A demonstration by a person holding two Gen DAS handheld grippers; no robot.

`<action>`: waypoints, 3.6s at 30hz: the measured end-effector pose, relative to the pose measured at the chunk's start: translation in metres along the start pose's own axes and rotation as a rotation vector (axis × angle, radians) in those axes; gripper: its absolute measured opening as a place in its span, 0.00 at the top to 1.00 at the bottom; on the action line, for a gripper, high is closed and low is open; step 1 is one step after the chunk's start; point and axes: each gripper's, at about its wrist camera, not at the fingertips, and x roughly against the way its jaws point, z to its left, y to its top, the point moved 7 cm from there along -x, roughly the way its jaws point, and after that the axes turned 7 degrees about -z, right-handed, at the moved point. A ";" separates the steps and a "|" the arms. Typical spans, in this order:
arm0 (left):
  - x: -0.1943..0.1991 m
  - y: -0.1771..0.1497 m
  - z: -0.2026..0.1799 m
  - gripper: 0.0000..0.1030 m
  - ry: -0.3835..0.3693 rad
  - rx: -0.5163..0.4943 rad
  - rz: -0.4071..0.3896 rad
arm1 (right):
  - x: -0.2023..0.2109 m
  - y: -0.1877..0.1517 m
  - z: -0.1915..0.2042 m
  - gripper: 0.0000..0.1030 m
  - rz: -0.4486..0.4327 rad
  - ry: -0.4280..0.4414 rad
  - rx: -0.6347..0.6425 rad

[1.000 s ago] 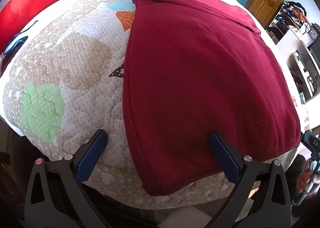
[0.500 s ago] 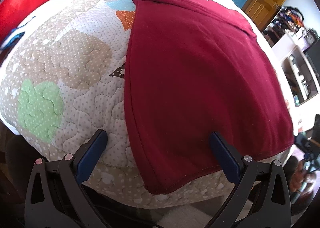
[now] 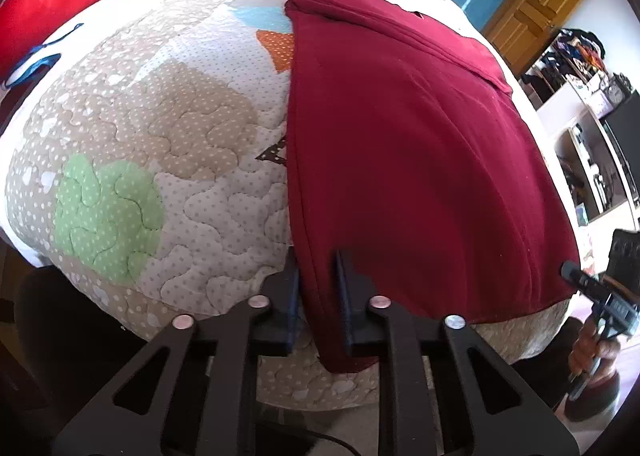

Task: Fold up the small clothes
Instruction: 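Grasp the sweater hem with both grippers and lift it toward the collar, then lay the hem over the collar end and open both grippers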

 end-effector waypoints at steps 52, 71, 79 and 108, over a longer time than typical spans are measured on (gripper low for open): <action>-0.124 0.344 -0.004 0.40 -0.099 0.161 -0.226 | -0.116 0.329 -0.071 0.49 -0.243 -0.233 0.037; -0.198 0.354 0.022 0.35 0.143 0.169 -0.164 | -0.156 0.333 -0.121 0.54 -0.193 -0.512 0.050; -0.165 0.344 0.001 0.35 0.165 0.068 -0.196 | -0.165 0.303 -0.116 0.51 -0.058 -0.564 0.165; -0.070 0.240 0.001 0.35 0.298 -0.062 -0.397 | -0.143 0.224 -0.010 0.50 -0.154 -0.442 0.150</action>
